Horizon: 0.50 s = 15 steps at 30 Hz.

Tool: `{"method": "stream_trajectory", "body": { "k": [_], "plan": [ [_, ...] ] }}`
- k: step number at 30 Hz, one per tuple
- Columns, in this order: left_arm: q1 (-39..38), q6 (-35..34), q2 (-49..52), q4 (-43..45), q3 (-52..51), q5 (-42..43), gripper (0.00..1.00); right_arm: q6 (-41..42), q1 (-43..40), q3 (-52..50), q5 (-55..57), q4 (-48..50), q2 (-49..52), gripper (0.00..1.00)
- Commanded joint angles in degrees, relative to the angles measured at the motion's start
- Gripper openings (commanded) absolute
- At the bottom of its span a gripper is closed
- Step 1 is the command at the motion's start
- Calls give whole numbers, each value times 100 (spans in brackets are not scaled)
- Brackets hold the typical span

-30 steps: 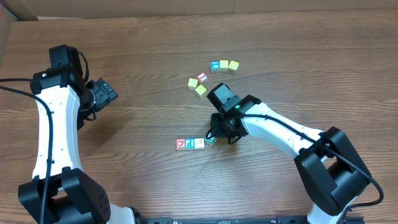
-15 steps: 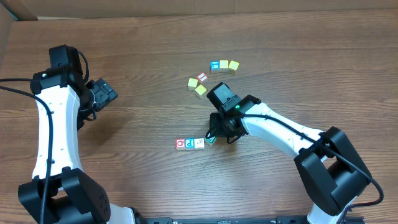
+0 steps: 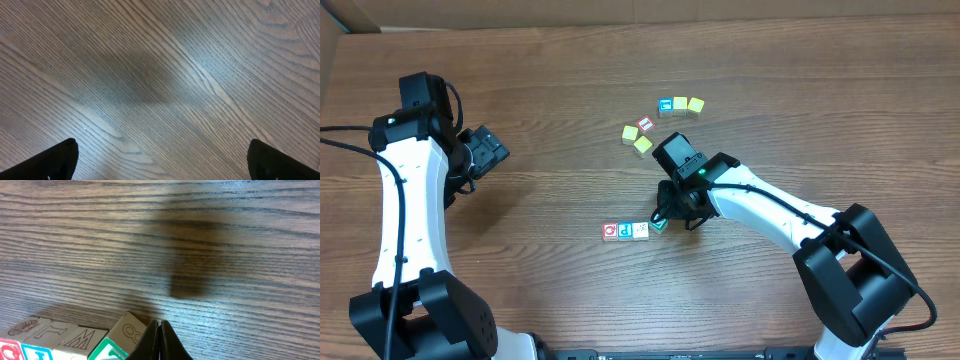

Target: Flip 4 blocks

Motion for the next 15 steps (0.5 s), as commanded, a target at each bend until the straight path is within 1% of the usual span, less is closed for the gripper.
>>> {"method": "stream_trajectory", "body": {
  "k": [1,5,15],
  "plan": [
    [-7,87,9,2,33,9,100,24,26,-17,-37,15,-35,4],
    [-7,87,9,2,33,9,100,24,26,-52,-273,17,-35,4],
    [-7,87,9,2,33,9,100,26,26,-85,-306,-184,-35,4]
  ]
}}
